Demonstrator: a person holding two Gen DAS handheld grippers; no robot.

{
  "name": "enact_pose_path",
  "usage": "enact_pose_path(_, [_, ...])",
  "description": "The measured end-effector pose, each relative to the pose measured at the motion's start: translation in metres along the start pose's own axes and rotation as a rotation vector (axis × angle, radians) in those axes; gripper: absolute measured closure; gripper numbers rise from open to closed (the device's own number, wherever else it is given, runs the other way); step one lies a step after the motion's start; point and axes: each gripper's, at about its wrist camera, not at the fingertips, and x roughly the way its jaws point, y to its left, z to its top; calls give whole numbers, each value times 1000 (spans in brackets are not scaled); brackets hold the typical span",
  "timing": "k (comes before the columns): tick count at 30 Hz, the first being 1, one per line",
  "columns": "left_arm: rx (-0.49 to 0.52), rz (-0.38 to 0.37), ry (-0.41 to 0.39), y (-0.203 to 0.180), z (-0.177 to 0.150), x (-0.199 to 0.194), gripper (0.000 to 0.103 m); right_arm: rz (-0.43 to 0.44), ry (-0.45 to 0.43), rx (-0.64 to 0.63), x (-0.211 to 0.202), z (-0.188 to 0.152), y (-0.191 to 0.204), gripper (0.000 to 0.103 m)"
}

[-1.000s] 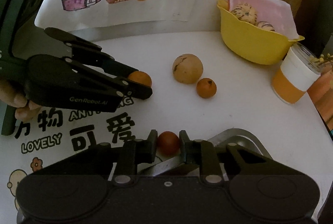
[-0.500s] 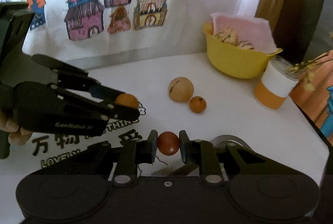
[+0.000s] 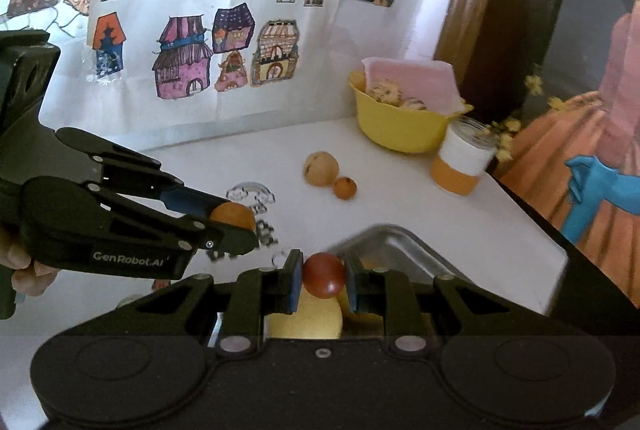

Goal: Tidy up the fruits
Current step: 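Carry the tomato and orange onto the metal tray and lower them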

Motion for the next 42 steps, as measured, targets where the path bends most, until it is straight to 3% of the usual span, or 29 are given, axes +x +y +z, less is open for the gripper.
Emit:
enact_pose_path(8, [18,-48,37,-31,-24,-6,69,-19,13,50,-22,-41,-5,79])
enact_pose_path(19, [17,-26,101,-39,-50,-5,69,11,39,126,-2,-80,-4,79])
enact_pose_path(42, [15,0,141,-38,-59,5,69,36,35,155,16,-84,-2,77])
